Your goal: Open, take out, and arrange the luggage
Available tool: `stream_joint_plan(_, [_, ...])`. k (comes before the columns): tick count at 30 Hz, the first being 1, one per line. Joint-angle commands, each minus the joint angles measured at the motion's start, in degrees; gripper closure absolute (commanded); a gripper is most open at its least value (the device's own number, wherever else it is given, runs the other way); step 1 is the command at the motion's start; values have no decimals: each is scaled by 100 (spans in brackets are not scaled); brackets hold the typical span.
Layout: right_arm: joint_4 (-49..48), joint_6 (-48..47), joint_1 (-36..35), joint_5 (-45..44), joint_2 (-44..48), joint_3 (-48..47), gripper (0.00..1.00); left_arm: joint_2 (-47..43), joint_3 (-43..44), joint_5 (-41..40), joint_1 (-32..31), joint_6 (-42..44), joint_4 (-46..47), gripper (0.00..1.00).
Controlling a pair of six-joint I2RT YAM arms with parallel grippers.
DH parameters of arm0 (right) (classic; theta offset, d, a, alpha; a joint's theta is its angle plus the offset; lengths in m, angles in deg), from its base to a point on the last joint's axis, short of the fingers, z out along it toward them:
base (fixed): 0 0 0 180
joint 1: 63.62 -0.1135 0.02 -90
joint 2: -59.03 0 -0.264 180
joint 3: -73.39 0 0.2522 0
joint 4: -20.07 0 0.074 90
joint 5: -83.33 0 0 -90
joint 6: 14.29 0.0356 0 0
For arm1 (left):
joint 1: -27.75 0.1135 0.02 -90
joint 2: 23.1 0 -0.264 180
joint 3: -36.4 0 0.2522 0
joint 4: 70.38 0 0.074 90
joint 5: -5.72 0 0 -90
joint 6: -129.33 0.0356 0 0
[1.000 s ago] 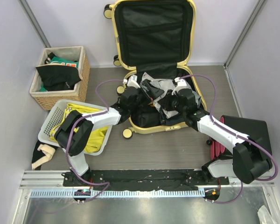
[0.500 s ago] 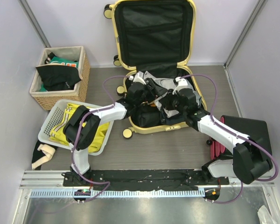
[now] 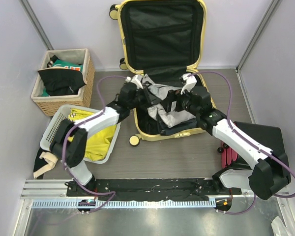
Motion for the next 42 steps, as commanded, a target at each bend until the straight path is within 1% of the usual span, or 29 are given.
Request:
stream_joint_plan(1, [384, -540, 27, 163, 148, -740, 6, -1485, -368, 1176, 533, 599, -948, 100])
stream_joint_plan(2, [394, -584, 28, 180, 104, -837, 6, -1687, -466, 1264, 778, 731, -1126, 100])
stream_joint_plan(3, [403, -611, 45, 180, 34, -881, 5, -2107, -580, 1352, 911, 819, -1302, 100])
stream_joint_plan(4, [403, -654, 63, 180, -132, -925, 5, -2320, -660, 1475, 1060, 924, -1756, 100])
stream_joint_plan(5, [420, -655, 115, 233, -247, -1004, 5, -2504, -765, 1520, 1340, 1073, -2021, 100])
stream_joint_plan(6, [420, -629, 133, 294, -352, -1039, 4, -2889, -792, 1572, 1500, 1370, -2572, 100])
stream_joint_plan(7, [420, -568, 168, 408, -588, -1075, 4, -3050, -818, 1686, 1841, 1539, -2830, 100])
stream_joint_plan(8, [386, -506, 203, 670, -695, -1084, 4, -3225, -827, 1757, 2018, 1836, -3094, 100])
stream_joint_plan(9, [342, -453, 212, 794, -809, -1101, 4, -3453, -836, 1818, 2202, 2031, -3558, 100])
stream_joint_plan(10, [280, -296, 204, 909, -1037, -1101, 4, -3569, -845, 1950, 2570, 2189, -3788, 100])
stream_joint_plan(11, [114, -234, 212, 1145, -1117, -1084, 4, -3631, -845, 2003, 2765, 2495, -4008, 100])
stream_joint_plan(12, [-70, -137, 212, 1269, -1205, -1049, 4, -3684, -854, 2082, 2950, 2629, -4367, 100])
stream_joint_plan(13, [-220, 12, 204, 1375, -1302, -927, 4, -3701, -836, 2318, 3291, 2761, -4527, 100])
stream_joint_plan(14, [-587, 248, 204, 1524, -1372, -856, 4, -3702, -819, 2398, 3407, 2919, -4703, 100])
stream_joint_plan(16, [-932, 504, 212, 1989, -1556, -645, 4, -3632, -810, 2461, 3863, 3367, -5117, 100])
stream_joint_plan(19, [-1328, 821, 204, 2386, -1733, -495, 3, -3535, -836, 2417, 4181, 3825, -5451, 100])
stream_joint_plan(22, [-1846, 1216, 204, 2693, -1865, -302, 3, -3421, -862, 1909, 4217, 4027, -5531, 100])
stream_joint_plan(23, [-2117, 1330, 204, 2764, -1909, -267, 3, -3377, -862, 1576, 4208, 4080, -5557, 100])
stream_joint_plan(27, [-2655, 1971, 212, 2975, -2032, -170, 3, -3332, -933, 1056, 4217, 4204, -5443, 100])
stream_joint_plan(29, [-2813, 2104, 186, 2984, -2093, -152, 3, -3289, -959, 879, 4217, 4256, -5382, 100])
stream_joint_plan(33, [-2595, 2035, 54, 2861, -2426, -231, 2, -3175, -1038, 896, 4208, 4230, -5189, 100])
stream_joint_plan(38, [-2375, 1947, -86, 2738, -2621, -170, 2, -3043, -1100, 861, 4208, 4221, -5039, 100])
stream_joint_plan(42, [-2559, 2157, -200, 2931, -2700, -82, 3, -2964, -1161, 905, 4217, 4212, -4933, 100])
